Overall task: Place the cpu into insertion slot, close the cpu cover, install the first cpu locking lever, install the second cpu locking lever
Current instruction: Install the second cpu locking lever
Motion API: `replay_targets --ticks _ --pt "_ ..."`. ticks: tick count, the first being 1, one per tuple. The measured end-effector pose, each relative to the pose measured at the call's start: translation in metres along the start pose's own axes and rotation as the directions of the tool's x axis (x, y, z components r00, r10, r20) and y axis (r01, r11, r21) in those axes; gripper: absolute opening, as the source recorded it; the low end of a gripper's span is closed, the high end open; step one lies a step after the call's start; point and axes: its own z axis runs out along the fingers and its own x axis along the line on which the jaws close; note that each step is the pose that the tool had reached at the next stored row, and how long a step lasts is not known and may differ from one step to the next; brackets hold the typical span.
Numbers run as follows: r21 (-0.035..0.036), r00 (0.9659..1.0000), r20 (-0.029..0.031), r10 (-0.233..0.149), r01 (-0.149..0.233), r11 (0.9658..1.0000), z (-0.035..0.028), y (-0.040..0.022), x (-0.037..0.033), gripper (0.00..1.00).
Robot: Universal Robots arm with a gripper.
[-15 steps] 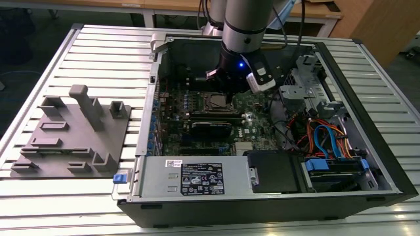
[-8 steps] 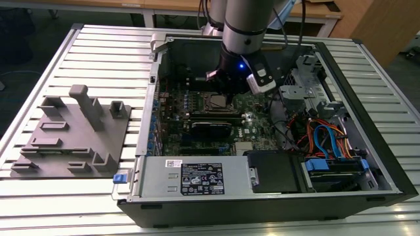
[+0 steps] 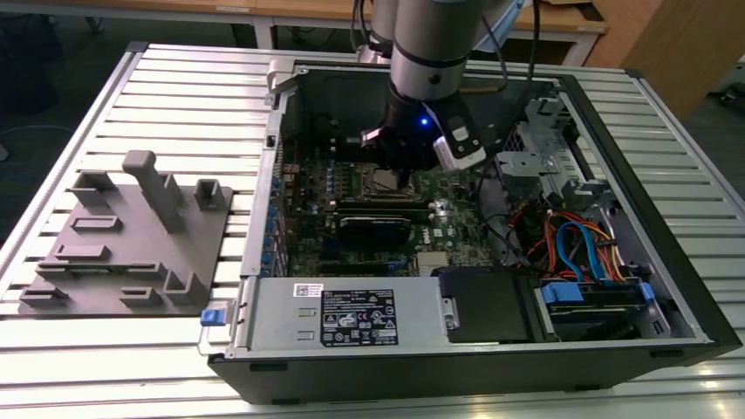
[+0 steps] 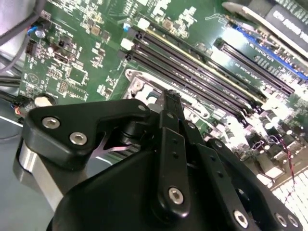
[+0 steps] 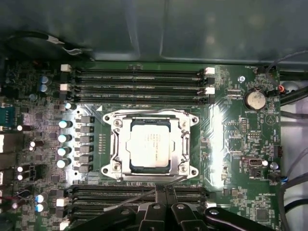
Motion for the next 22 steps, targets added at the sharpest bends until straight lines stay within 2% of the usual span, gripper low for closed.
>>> replay_targets --ticks 1,3,5,7,9,15,18,22 --pt "-0.0044 1.0000 -0.0027 0.000 0.000 1.0000 0.0000 -0.0004 0.0003 0.10" --pt "-0.0093 0.9999 -0.0149 0.001 -0.001 1.0000 0.0000 -0.0014 0.0004 0.10" --pt "-0.0096 0.9996 -0.0283 0.002 -0.002 1.0000 -0.0001 -0.0029 0.0004 0.10" --pt "-0.0099 0.9994 -0.0342 0.003 -0.003 0.9999 0.0011 -0.0039 0.0008 0.10" --pt "-0.0096 0.9994 -0.0358 0.003 -0.003 0.9999 0.0028 -0.0044 0.0037 0.10" --pt "-0.0109 0.9993 -0.0375 0.002 -0.003 0.9999 0.0078 -0.0064 0.0180 0.10" --pt "-0.0179 0.9993 -0.0378 0.002 -0.003 0.9998 0.0090 -0.0101 0.0207 0.10" --pt "-0.0333 0.9993 -0.0381 0.002 -0.003 0.9994 0.0101 -0.0138 0.0217 0.10"
